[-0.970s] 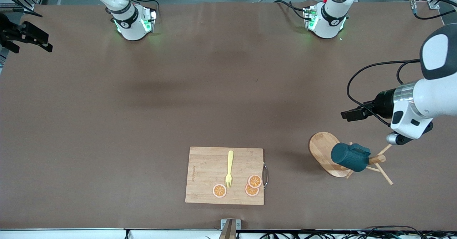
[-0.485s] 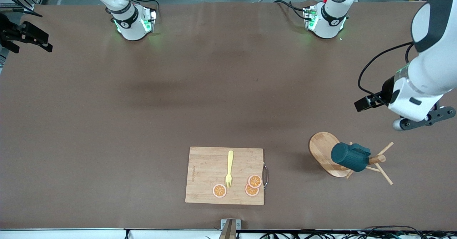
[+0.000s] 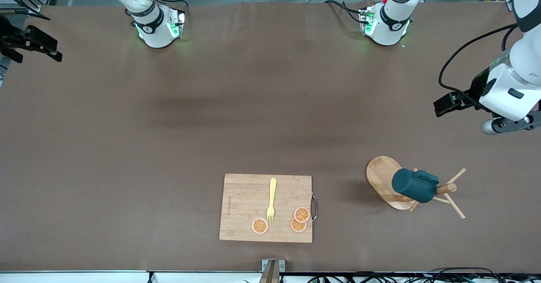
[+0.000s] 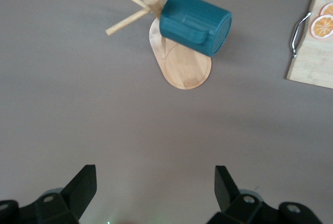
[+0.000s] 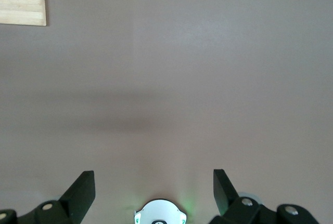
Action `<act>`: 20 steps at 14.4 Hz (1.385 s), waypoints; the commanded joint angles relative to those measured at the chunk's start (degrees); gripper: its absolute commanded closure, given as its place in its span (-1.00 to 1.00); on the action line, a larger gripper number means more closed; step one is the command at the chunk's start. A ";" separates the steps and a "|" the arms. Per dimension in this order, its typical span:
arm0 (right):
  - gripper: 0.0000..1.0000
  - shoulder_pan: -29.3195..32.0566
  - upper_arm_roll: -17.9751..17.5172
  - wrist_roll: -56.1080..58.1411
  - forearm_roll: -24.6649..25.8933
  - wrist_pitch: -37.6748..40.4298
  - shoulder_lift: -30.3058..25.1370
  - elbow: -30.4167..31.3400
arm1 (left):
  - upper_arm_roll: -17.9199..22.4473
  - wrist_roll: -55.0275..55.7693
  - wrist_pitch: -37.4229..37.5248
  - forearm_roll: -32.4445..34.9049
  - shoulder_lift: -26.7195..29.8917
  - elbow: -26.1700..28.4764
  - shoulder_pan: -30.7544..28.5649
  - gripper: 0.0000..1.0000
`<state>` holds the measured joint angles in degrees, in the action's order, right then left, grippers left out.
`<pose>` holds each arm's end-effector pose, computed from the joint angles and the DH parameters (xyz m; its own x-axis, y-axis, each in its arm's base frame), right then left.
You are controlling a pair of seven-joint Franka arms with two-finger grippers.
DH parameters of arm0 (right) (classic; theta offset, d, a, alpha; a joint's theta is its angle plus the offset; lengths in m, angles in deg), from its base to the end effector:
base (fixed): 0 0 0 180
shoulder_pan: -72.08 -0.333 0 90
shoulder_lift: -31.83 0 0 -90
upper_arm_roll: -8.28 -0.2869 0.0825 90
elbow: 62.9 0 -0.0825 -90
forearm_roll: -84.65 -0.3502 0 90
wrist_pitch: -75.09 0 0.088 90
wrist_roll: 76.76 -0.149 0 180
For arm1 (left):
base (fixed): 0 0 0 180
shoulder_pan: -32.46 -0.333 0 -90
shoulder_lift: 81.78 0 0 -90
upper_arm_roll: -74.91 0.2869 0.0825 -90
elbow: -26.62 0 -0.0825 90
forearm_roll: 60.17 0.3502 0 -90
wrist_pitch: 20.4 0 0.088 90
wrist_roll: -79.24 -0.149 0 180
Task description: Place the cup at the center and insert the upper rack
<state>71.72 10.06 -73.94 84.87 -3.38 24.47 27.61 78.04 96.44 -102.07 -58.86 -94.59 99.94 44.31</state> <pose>0.4583 -0.0129 0.5961 0.9964 0.0243 -0.0815 0.0241 -0.9997 -0.0042 0.5575 -0.0852 0.5453 0.9866 0.1505 -0.0636 0.1470 -0.9875 -0.0562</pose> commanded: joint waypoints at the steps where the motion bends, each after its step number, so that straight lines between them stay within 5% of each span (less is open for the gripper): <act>1: -1.00 1.15 -0.64 0.78 0.39 -0.54 -1.52 1.42 | -2.85 -5.40 0.29 -0.86 4.46 4.64 -5.59 -1.00; 7: -1.00 1.15 -0.64 0.78 0.39 -0.54 -1.52 1.42 | -5.05 -11.66 -0.33 -3.68 13.95 16.15 -13.43 -1.00; 9: -1.00 1.15 -0.64 0.78 0.39 -0.54 -1.52 1.42 | -8.91 -11.48 -0.85 -2.72 14.40 16.24 -15.88 -1.00; 20: -1.00 1.24 -0.64 0.78 0.39 -0.63 -1.52 1.42 | -9.72 -13.58 -3.67 -0.95 18.69 21.23 -15.72 -1.00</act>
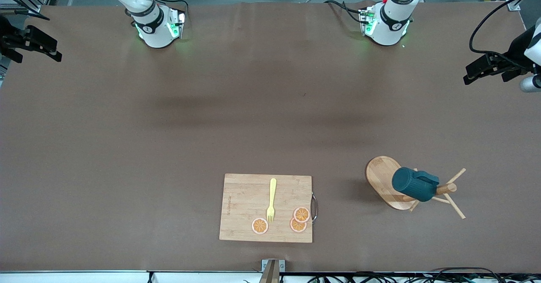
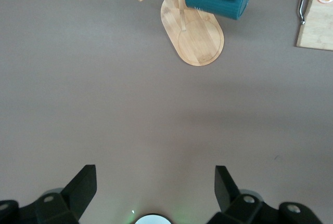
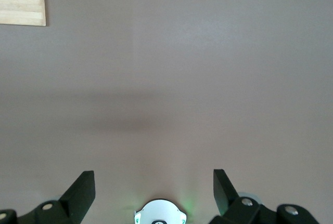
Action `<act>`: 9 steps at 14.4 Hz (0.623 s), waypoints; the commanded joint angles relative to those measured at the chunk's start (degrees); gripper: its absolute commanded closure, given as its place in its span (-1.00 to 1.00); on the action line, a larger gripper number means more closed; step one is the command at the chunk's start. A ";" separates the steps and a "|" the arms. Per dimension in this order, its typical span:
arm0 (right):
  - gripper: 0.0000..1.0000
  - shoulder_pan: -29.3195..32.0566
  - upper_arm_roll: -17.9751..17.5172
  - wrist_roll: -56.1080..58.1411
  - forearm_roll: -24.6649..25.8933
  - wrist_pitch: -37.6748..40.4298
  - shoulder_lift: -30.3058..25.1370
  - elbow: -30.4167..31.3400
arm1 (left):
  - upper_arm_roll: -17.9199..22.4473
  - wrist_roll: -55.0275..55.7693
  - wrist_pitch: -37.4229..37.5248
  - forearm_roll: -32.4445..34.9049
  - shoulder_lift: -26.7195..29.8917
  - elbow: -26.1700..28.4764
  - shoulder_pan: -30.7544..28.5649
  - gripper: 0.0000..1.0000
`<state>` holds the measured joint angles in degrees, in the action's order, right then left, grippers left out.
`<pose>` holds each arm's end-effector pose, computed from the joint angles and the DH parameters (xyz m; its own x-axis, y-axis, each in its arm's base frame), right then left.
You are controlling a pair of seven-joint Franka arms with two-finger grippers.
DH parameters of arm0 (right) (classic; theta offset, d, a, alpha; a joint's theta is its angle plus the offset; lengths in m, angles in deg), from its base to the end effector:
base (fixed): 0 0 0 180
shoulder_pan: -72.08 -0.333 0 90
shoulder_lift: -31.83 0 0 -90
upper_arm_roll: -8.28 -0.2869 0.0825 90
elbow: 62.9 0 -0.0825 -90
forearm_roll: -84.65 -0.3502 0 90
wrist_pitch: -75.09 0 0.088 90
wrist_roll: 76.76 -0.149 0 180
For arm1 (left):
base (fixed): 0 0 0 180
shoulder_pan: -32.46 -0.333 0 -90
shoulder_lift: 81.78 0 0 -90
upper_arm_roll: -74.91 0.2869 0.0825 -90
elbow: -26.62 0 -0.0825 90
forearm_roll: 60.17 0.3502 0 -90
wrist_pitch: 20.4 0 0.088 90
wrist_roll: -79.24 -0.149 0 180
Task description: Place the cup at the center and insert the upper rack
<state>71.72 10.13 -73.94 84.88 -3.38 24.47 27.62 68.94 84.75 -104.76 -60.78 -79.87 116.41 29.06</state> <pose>0.4583 -0.0135 0.5960 0.9964 0.0231 -0.0817 0.0228 -0.9997 -0.0042 0.4979 -0.0248 0.5637 0.9968 0.0506 -0.0620 0.0508 -0.9987 0.0012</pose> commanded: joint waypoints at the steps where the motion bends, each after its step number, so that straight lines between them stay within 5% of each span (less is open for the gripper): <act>1: -1.00 1.24 -0.63 0.78 0.39 -0.89 -1.52 1.33 | -0.62 -1.82 -1.50 0.96 4.51 5.57 -0.37 -1.00; 5: -1.00 1.24 -0.62 0.60 0.39 -0.72 -1.52 1.59 | -1.24 -2.35 -5.09 1.14 10.12 11.62 -0.29 -1.00; 9: -1.00 1.24 -0.62 0.60 0.21 -0.98 -1.52 1.59 | -2.20 -2.61 -5.02 2.11 7.69 8.40 -0.64 -1.00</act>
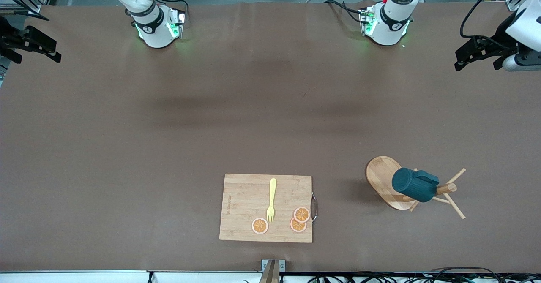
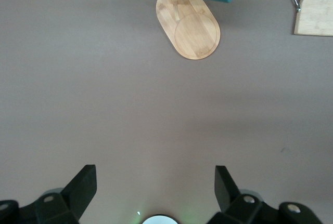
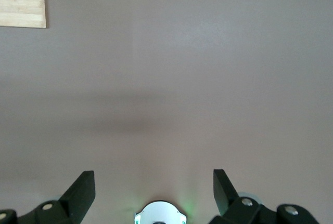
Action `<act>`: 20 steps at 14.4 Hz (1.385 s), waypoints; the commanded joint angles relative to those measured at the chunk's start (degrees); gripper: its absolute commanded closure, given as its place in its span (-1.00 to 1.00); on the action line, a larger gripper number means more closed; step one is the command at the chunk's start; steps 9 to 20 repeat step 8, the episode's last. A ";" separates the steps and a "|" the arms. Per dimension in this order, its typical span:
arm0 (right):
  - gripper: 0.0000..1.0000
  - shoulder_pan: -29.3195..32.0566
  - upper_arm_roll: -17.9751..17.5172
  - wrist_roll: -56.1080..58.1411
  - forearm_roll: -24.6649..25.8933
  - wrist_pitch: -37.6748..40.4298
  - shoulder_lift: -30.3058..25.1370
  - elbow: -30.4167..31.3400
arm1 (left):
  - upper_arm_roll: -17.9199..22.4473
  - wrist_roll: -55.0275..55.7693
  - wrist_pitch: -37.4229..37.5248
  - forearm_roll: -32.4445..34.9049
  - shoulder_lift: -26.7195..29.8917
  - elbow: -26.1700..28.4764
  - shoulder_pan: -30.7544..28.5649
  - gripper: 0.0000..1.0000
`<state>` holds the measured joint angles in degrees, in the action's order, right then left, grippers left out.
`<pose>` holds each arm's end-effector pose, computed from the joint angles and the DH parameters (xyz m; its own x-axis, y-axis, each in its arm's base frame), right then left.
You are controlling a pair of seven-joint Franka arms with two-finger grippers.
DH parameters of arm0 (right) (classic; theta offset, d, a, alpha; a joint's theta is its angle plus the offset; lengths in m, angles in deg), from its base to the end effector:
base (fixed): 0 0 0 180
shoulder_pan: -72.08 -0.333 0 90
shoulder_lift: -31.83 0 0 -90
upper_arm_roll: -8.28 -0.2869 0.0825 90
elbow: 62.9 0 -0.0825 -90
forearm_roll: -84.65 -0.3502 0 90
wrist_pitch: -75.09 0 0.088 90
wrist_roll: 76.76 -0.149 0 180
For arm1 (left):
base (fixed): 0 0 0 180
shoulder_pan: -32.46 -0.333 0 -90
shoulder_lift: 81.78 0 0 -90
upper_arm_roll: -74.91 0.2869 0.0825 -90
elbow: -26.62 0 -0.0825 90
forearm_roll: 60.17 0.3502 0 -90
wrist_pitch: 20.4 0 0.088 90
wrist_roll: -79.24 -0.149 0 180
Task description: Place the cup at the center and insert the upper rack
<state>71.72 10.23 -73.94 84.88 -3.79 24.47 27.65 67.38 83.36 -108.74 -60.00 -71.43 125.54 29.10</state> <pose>0.4594 -0.0144 0.5963 0.9969 0.0214 -0.0751 0.0211 -0.9998 -0.0041 0.4639 -0.0380 0.5712 1.0000 0.0014 -0.0036 0.0013 -0.9996 -0.0268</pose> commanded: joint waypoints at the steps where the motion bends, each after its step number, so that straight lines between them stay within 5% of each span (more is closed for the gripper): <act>1: -1.00 1.24 -0.72 0.52 0.12 -0.49 -1.52 1.55 | -0.64 -0.87 -0.87 1.32 -1.55 -2.23 -0.51 -1.00; 20: -1.00 1.24 -0.72 0.60 0.12 -0.32 -1.52 1.55 | -0.64 -0.78 0.45 1.32 -3.05 -4.53 -0.59 -1.00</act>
